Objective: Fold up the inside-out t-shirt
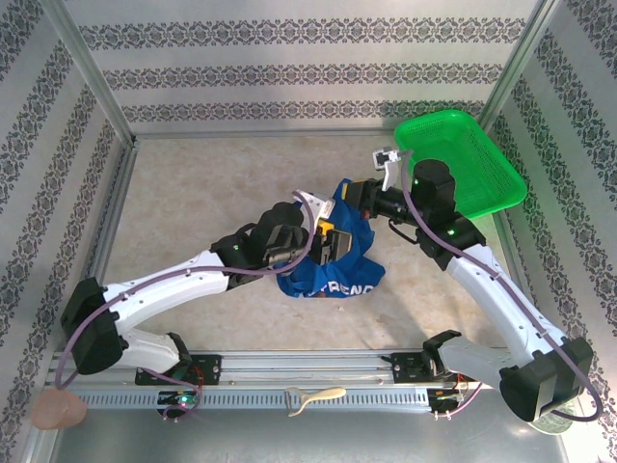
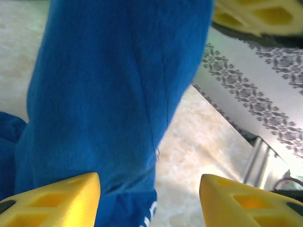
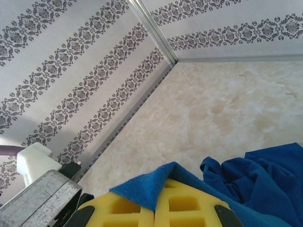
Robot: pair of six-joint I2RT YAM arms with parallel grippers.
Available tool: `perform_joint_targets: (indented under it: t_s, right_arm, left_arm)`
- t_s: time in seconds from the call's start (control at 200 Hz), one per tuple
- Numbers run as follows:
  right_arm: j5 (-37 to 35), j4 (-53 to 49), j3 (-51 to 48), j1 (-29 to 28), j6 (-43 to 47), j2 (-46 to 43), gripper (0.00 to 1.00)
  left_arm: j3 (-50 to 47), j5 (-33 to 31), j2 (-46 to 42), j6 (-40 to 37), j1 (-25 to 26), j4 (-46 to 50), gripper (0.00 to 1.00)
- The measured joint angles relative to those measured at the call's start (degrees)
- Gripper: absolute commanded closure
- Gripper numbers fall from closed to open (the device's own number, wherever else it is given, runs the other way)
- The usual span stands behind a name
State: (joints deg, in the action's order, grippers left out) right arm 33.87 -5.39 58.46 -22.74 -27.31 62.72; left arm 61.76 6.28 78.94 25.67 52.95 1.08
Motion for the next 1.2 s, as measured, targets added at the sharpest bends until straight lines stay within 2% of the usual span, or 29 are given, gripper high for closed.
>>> perform_joint_targets:
  t_s: [0.115, 0.15, 0.25, 0.35, 0.425, 0.53, 0.679, 0.794, 0.924, 0.944, 0.994, 1.024, 1.064, 1.199]
  right_arm:
    - [-0.85, 0.0, 0.0, -1.29, -0.02, 0.0, 1.0]
    - [-1.09, 0.0, 0.0, -1.53, 0.0, 0.0, 1.0]
    - [-2.03, -0.24, 0.0, -1.51, 0.0, 0.0, 1.0]
    - [-3.65, -0.83, 0.0, -0.61, -0.04, 0.0, 1.0]
    - [-5.14, -1.25, -0.07, 1.05, -0.46, 0.0, 1.0]
    - [-6.88, -1.81, -0.94, 2.8, -0.96, 0.11, 1.0]
    - [-8.41, -2.08, -2.08, 3.02, -1.09, 1.55, 1.0]
    - [-8.63, -2.08, -3.04, 2.99, -1.09, 2.6, 1.0]
    - [-9.05, -2.05, -3.15, 3.02, -1.07, 2.8, 1.0]
    - [-9.03, -2.05, -3.15, 3.02, -1.05, 2.8, 0.92]
    - [-9.03, -2.23, -3.15, 3.04, -0.96, 2.8, 0.59]
    - [-9.01, -2.51, -3.13, 3.04, -0.85, 2.75, 0.48]
    - [-9.01, -2.89, -3.13, 3.04, -0.83, 2.56, 0.43]
    - [-9.53, -4.26, -3.17, 3.04, -0.68, -1.27, 0.42]
  left_arm:
    - [1.7, -4.66, 2.19, -1.31, 0.37, 0.17, 0.42]
    - [2.32, -6.27, 2.89, -1.57, 0.35, 0.57, 0.5]
    - [3.74, -10.25, 4.55, -2.82, 0.11, 1.99, 0.81]
    - [2.97, -10.8, 3.89, -4.09, -1.27, 2.8, 1.0]
    - [0.92, -8.44, 1.29, -4.68, -3.93, 2.82, 1.0]
    - [-2.27, -1.55, -3.87, -4.7, -9.44, 1.33, 1.0]
    - [-8.13, 14.56, -9.51, -0.96, -18.88, -8.07, 1.0]
    - [-10.51, 27.85, -7.91, 5.88, -24.35, -17.09, 1.0]
    - [-10.49, 38.4, -3.52, 13.84, -25.73, -26.25, 1.0]
    - [-10.49, 39.76, -2.82, 15.21, -25.77, -27.76, 1.0]
    - [-10.49, 42.51, -1.55, 18.12, -25.79, -31.1, 1.0]
    - [-10.49, 44.11, -0.74, 20.09, -25.81, -33.59, 1.0]
    - [-10.36, 45.86, 0.31, 22.82, -25.92, -36.87, 1.0]
    - [-9.7, 50.16, 4.55, 32.68, -25.97, -49.72, 1.0]
